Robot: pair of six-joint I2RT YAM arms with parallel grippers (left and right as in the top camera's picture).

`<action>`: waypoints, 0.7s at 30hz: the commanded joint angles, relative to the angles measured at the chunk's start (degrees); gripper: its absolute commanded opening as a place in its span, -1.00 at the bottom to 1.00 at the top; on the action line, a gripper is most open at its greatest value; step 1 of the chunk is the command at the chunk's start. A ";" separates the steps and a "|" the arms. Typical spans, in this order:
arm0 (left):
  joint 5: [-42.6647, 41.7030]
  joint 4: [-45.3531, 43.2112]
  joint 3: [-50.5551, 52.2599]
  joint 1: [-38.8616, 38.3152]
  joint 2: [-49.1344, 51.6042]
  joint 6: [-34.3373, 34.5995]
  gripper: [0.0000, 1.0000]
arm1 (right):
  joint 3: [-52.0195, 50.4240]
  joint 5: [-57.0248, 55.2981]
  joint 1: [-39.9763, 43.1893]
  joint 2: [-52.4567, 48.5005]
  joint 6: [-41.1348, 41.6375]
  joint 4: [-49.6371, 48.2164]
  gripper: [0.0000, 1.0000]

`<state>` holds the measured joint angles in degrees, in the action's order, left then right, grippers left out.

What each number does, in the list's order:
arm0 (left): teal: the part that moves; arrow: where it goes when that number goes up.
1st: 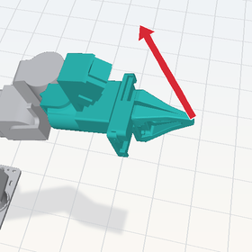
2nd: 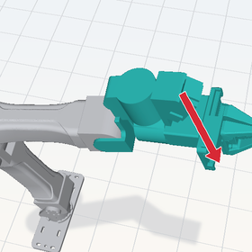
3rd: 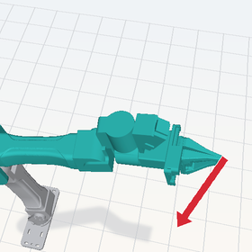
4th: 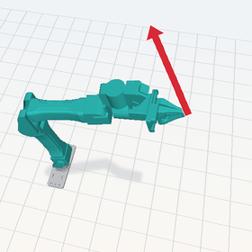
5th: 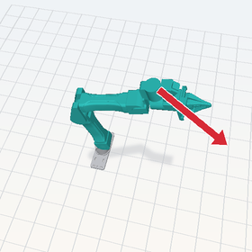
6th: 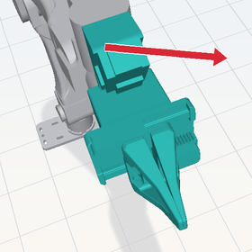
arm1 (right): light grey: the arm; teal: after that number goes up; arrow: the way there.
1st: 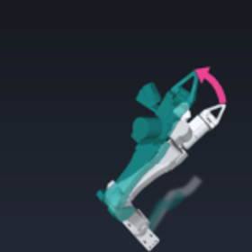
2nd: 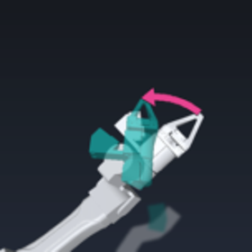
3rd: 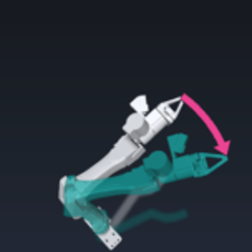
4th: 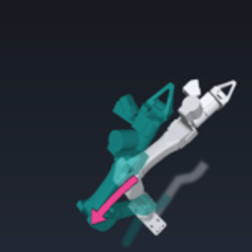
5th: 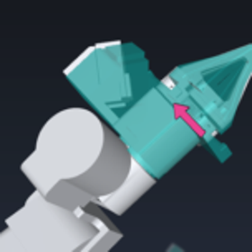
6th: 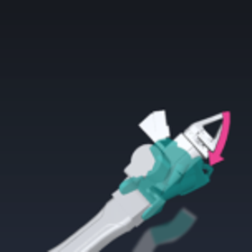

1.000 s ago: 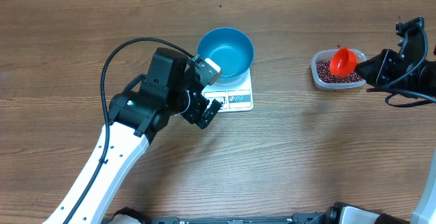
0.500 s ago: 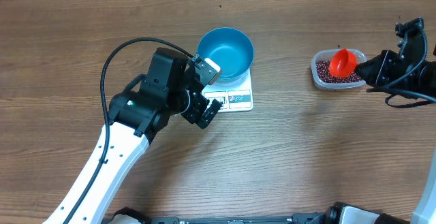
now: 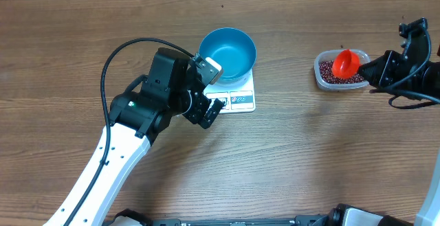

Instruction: Scoop item into bowl and weigh 150g on scale

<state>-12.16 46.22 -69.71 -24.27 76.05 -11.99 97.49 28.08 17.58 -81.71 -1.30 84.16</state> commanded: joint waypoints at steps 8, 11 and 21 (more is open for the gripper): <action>0.35 -0.33 -1.31 -0.11 -0.72 0.83 0.99 | 0.35 -0.20 0.17 0.20 -0.57 0.33 -0.93; 0.35 -0.33 -1.31 -0.11 -0.72 0.83 0.99 | 0.35 -0.17 0.17 0.20 -1.42 0.61 -0.93; 0.35 -0.33 -1.31 -0.11 -0.72 0.83 0.99 | 7.96 -6.10 0.17 -4.85 -1.79 0.63 -0.93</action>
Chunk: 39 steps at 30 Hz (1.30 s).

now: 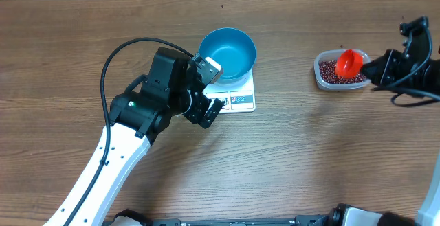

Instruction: Scoop item into bowl and weigh 150g on scale

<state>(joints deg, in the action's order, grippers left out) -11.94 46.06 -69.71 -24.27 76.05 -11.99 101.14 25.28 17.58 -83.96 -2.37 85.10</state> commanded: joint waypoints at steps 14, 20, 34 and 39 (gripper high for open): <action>0.13 -0.17 -1.31 -0.11 -0.72 0.83 0.99 | 7.89 -19.30 0.17 -18.47 -6.12 -1.66 -0.93; 0.13 -0.17 -1.31 -0.13 -0.72 0.83 0.99 | 7.61 -22.21 0.17 -21.70 -6.47 -4.83 -0.92; 0.13 -0.17 -1.31 -0.11 -0.72 0.83 0.99 | 2.97 -17.70 0.17 -23.65 -13.16 -10.67 -0.92; 0.13 -0.17 -1.31 -0.13 -0.72 0.83 0.99 | 0.13 -17.73 0.17 -24.37 -13.16 -11.91 -0.92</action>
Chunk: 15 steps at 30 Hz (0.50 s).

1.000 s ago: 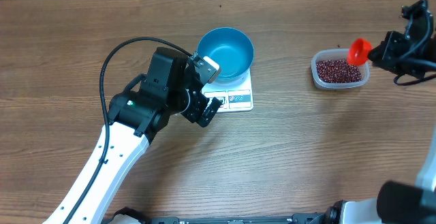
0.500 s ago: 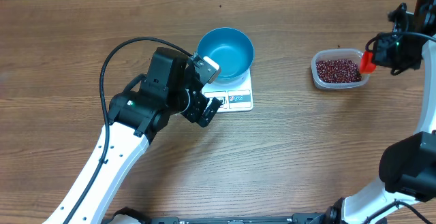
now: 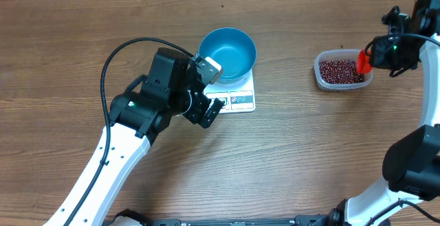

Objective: Scoop item into bowl and weigh 150g on scale
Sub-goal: 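Lower the red scoop into the bean tub with the right gripper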

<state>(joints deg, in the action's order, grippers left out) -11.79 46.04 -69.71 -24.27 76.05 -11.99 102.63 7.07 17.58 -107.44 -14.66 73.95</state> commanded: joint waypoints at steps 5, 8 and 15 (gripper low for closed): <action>-0.02 -0.15 -1.31 -0.13 -0.72 0.83 0.99 | -2.67 0.50 0.17 -3.76 -0.83 -1.33 -0.93; -0.02 -0.15 -1.31 -0.11 -0.72 0.83 0.99 | -3.08 0.79 0.17 -5.81 -0.37 -1.31 -0.92; -0.02 -0.15 -1.31 -0.13 -0.72 0.83 0.99 | -3.37 8.50 0.17 -7.67 -0.42 -0.85 -0.92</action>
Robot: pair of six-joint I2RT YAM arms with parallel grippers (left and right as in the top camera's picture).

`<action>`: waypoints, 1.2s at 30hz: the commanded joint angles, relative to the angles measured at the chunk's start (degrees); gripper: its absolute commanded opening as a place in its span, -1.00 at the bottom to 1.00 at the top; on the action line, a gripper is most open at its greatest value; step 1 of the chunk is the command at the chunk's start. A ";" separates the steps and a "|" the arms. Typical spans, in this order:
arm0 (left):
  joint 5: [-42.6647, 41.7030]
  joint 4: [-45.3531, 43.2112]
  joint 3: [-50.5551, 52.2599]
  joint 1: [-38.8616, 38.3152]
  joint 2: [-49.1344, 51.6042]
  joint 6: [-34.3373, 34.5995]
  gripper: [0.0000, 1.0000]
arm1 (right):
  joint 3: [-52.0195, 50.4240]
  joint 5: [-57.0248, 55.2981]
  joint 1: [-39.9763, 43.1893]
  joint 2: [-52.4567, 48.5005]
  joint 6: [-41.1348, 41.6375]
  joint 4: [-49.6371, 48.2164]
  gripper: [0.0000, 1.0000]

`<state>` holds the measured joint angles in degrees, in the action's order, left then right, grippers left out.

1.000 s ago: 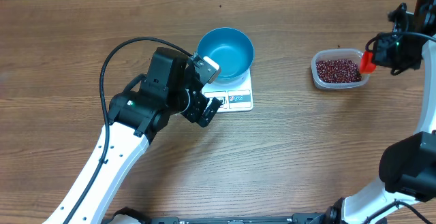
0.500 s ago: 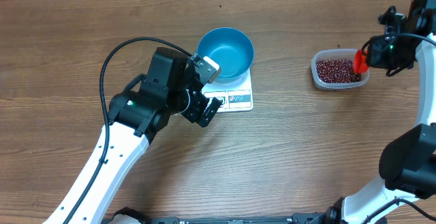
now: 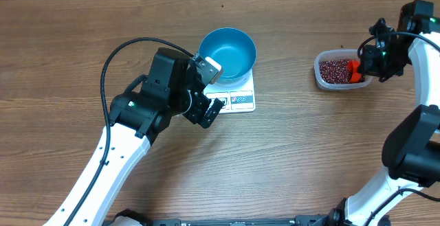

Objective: Scoop item into bowl and weigh 150g on scale
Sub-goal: 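Lower the red scoop into the bean tub with the right gripper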

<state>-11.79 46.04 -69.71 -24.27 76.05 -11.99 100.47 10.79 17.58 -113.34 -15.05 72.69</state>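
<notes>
A blue bowl (image 3: 228, 53) stands empty on the white scale (image 3: 237, 97) at the table's middle. To the right is a clear tub of dark red beans (image 3: 335, 71). My right gripper (image 3: 366, 64) is shut on the red scoop (image 3: 355, 71), whose red end sits low at the right end of the tub, against the beans. My left gripper (image 3: 212, 111) rests at the scale's front left corner, with its fingers apart and nothing between them.
The left arm's black cable (image 3: 130, 47) loops over the table to the left of the bowl. The right arm (image 3: 412, 137) runs down the right edge of the view. The wooden table (image 3: 309, 157) lies all around.
The red scoop was at the tub's right rim, by the gripper. It now sits lower and a little further left, inside the tub's right end. The left arm has not moved.
At first my right gripper held the scoop with its cup showing, over the right half of the bean tub. It then stood slightly further right. Later the arm had swung round, with the scoop edge-on at the right rim. Now the scoop is down among the beans.
</notes>
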 commanded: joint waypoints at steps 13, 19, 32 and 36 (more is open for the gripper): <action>-0.02 -0.15 -1.31 -0.13 -0.72 0.83 0.99 | -1.88 14.53 0.68 -4.87 0.46 1.33 -0.93; -0.02 -0.15 -1.31 -0.13 -0.72 0.83 0.99 | -1.88 18.78 3.23 -5.62 1.55 1.53 -0.93; -0.02 -0.15 -1.31 -0.11 -0.72 0.83 0.99 | -1.88 32.85 12.13 -5.62 1.46 1.79 -0.93; -0.02 -0.15 -1.31 -0.13 -0.72 0.83 0.99 | -1.88 34.93 14.43 -5.62 1.22 2.21 -0.92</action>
<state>-11.79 46.04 -69.71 -24.27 76.05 -11.99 98.87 40.77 30.48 -118.78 -13.54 74.67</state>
